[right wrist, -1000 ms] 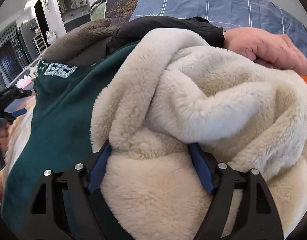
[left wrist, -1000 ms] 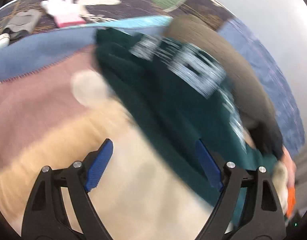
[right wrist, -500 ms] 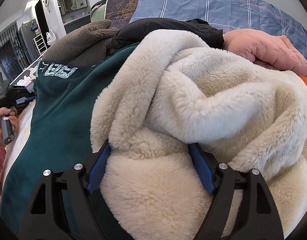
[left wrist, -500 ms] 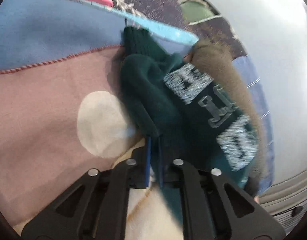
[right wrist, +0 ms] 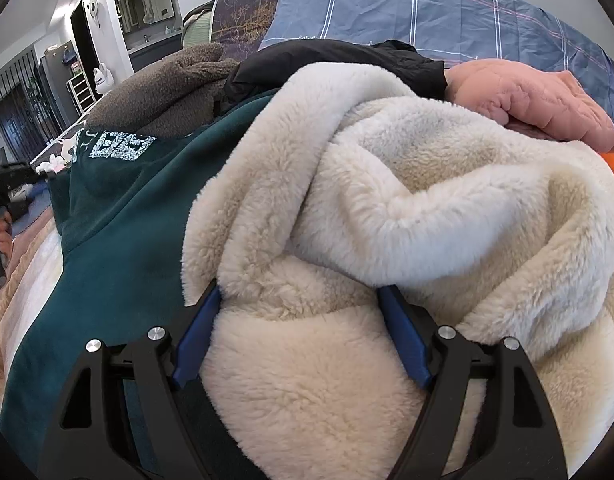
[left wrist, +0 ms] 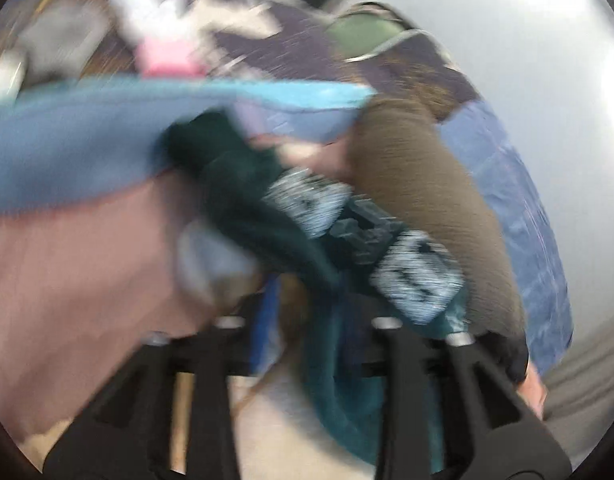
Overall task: Fold large clothes
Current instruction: 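Grasp the green sweatshirt sleeve cuff with the left gripper while the right gripper holds the cream jacket, then lay the green sleeve across the cream jacket with the left gripper, then release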
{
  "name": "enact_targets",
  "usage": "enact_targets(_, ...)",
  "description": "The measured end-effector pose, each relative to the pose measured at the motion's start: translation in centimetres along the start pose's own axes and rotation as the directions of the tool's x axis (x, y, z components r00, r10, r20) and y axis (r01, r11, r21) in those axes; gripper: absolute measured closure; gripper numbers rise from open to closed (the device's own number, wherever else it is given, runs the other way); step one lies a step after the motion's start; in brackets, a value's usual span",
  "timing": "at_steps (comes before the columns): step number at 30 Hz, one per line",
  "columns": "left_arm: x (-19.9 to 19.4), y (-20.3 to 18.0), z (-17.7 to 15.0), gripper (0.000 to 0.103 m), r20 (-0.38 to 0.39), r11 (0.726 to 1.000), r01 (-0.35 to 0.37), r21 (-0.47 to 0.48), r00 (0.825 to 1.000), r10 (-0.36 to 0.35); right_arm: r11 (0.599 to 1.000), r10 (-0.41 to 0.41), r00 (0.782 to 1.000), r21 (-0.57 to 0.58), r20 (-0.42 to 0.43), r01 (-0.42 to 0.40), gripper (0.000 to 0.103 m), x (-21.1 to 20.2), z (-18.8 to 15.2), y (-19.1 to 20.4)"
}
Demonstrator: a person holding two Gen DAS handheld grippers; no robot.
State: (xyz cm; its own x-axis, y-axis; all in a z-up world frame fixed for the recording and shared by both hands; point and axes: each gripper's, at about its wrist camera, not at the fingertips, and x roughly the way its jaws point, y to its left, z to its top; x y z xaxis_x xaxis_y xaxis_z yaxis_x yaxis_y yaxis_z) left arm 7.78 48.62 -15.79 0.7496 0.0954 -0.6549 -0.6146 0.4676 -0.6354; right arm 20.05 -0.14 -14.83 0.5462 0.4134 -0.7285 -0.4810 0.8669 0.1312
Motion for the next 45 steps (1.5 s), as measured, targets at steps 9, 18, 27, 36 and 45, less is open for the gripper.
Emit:
enact_targets(9, 2.4, 4.6, 1.1, 0.034, 0.024, 0.958, 0.151, -0.245, 0.988, -0.150, 1.000, -0.003, 1.000, -0.003, -0.001, 0.003, 0.024, 0.1, 0.2, 0.0)
enact_targets(18, 0.7, 0.3, 3.0, 0.093, 0.097, 0.964, 0.236, -0.119, 0.969, -0.225, 1.000, -0.002, 1.000, -0.002, 0.001, 0.002, 0.023, 0.2, 0.2, 0.0)
enact_targets(27, -12.2, -21.6, -5.4, 0.092, -0.073, 0.689, 0.591, 0.420, 0.779, -0.623, 1.000, 0.011, 1.000, 0.011, 0.010, -0.011, 0.022, -0.6, 0.2, -0.1)
enact_targets(36, -8.8, -31.9, -25.6, 0.031, -0.539, 0.476, 0.693, 0.542, 0.721, -0.436, 0.994, 0.029, 0.996, 0.100, 0.084, -0.037, 0.019, -11.8, -2.2, -6.3)
enact_targets(45, -8.3, -26.1, -31.6, 0.028, -0.526, 0.534, 0.547, 0.645, 0.824, -0.210, 0.952, 0.062, 0.993, 0.292, 0.098, -0.088, 0.019, -13.7, -3.0, -13.1)
